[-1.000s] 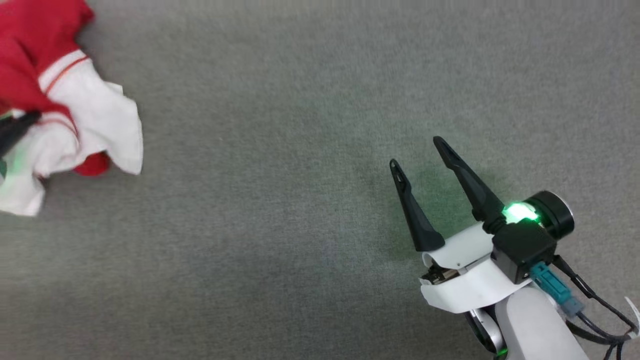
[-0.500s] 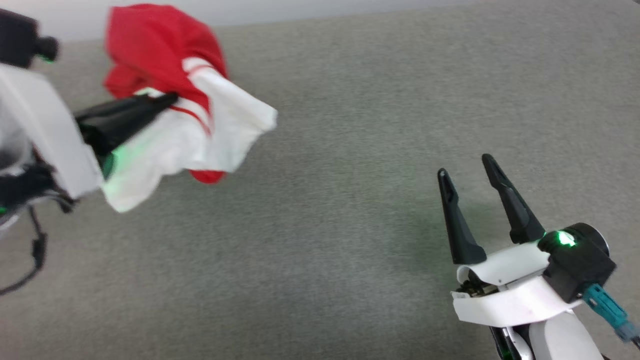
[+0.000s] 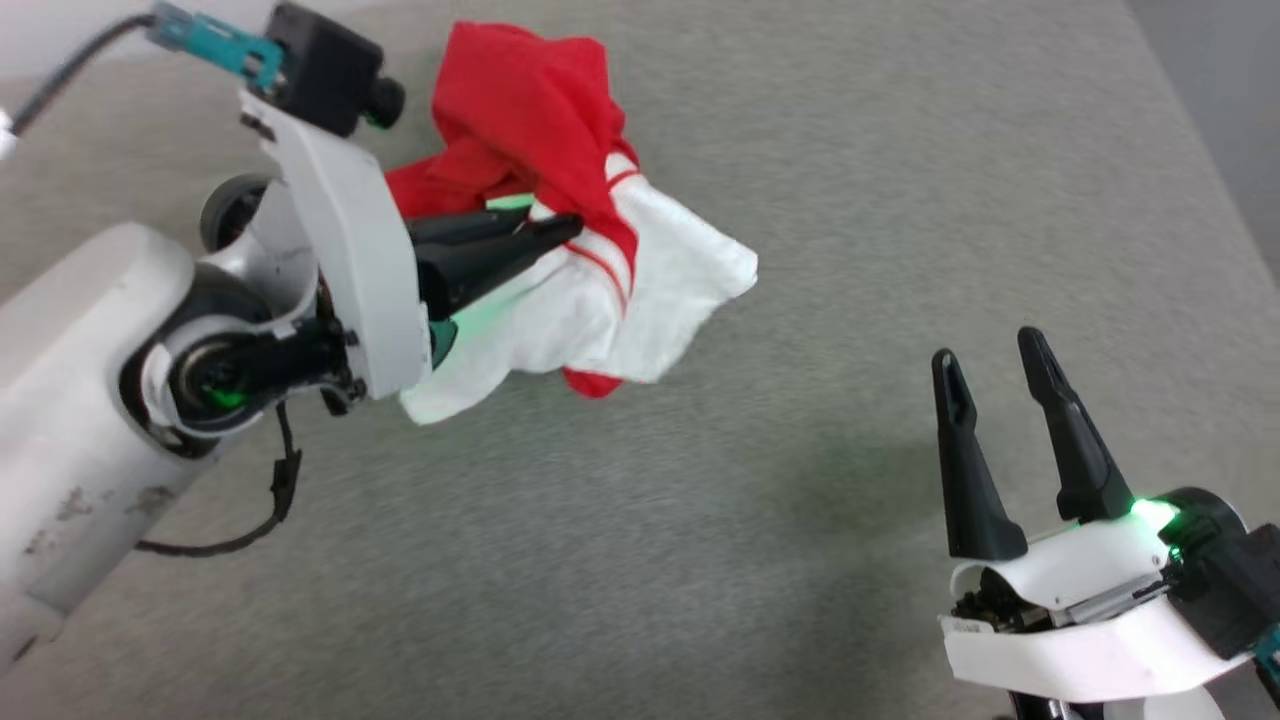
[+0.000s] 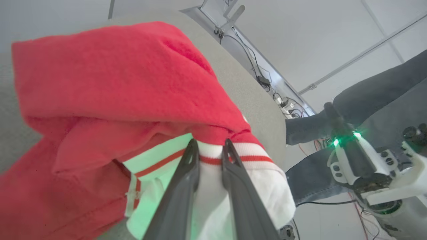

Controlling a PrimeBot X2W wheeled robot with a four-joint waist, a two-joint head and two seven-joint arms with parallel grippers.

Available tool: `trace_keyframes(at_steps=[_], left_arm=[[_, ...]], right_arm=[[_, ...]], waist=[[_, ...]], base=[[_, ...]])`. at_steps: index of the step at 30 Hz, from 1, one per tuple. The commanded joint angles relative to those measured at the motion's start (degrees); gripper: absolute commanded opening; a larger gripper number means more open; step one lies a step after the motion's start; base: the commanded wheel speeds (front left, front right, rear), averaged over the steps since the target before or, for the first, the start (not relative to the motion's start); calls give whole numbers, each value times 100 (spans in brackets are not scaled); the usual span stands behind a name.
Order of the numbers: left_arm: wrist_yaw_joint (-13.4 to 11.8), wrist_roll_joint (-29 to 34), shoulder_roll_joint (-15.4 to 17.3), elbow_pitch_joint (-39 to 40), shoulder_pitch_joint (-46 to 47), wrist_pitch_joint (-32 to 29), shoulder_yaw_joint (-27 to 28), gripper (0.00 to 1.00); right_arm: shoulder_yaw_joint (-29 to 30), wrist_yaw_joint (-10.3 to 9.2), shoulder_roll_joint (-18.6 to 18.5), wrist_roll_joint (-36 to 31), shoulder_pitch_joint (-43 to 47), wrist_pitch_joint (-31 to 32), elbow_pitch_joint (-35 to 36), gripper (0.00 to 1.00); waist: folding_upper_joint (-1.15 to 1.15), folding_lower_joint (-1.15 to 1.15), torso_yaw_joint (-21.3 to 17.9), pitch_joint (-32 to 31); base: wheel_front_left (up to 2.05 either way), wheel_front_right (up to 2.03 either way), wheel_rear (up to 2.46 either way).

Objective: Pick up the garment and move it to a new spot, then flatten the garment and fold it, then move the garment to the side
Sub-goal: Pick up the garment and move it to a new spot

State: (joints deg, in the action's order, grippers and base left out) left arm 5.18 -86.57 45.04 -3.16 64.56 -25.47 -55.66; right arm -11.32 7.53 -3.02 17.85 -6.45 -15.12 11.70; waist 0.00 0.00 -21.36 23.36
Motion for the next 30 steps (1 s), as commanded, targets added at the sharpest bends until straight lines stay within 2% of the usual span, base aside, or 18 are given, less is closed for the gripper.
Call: trace_keyframes(at_steps=[1,5,12,16,17,20,24,25,27,28,30], left_arm=[[-26,146,74,-76,-10,-52,-97,0],[-14,434,367,-358,-211,-212,-354,0],[129,968,815,-926,-492,-427,-853,0],[154,1486,863,-1119,-549,-439,-1229,0],[163,1940,930,-1113,-560,-580,-1550,0],[170,2319,1004,-1052,-569,-554,-1790,0],[163,2412,989,-1098,-539,-413,-1868,0],[160,2462,967,-1097,-502,-324,-1872,12],[161,2465,920,-1079,-420,-107,-1858,66],[161,2352,878,-1065,-385,36,-1838,100],[166,2192,791,-1003,-268,346,-1783,100]], right_arm=[[-9,-8,22,105,77,-6,64,100],[-48,-8,23,239,212,-5,166,100],[-29,-8,21,389,349,-5,224,100],[-26,-8,21,411,329,-5,282,100],[-88,-8,21,359,295,-6,316,100],[-150,-8,20,293,249,-5,350,100],[-204,-8,20,232,212,-6,357,100],[-219,-8,20,198,207,-6,353,100],[-243,-8,19,111,178,-5,292,100],[-250,-8,19,52,138,-5,253,100],[-241,-8,18,-42,74,-6,160,100]], waist=[[0,0,-669,422],[0,0,-911,503],[0,0,-1073,512],[0,0,-1066,563],[0,0,-1059,607],[0,0,-1048,670],[0,0,-994,692],[0,0,-954,682],[0,0,-844,626],[0,0,-771,581],[0,0,-596,457]], base=[[0,0,0],[0,0,0],[0,0,0],[0,0,0],[0,0,0],[0,0,0],[0,0,0],[0,0,0],[0,0,0],[0,0,0],[0,0,0]])
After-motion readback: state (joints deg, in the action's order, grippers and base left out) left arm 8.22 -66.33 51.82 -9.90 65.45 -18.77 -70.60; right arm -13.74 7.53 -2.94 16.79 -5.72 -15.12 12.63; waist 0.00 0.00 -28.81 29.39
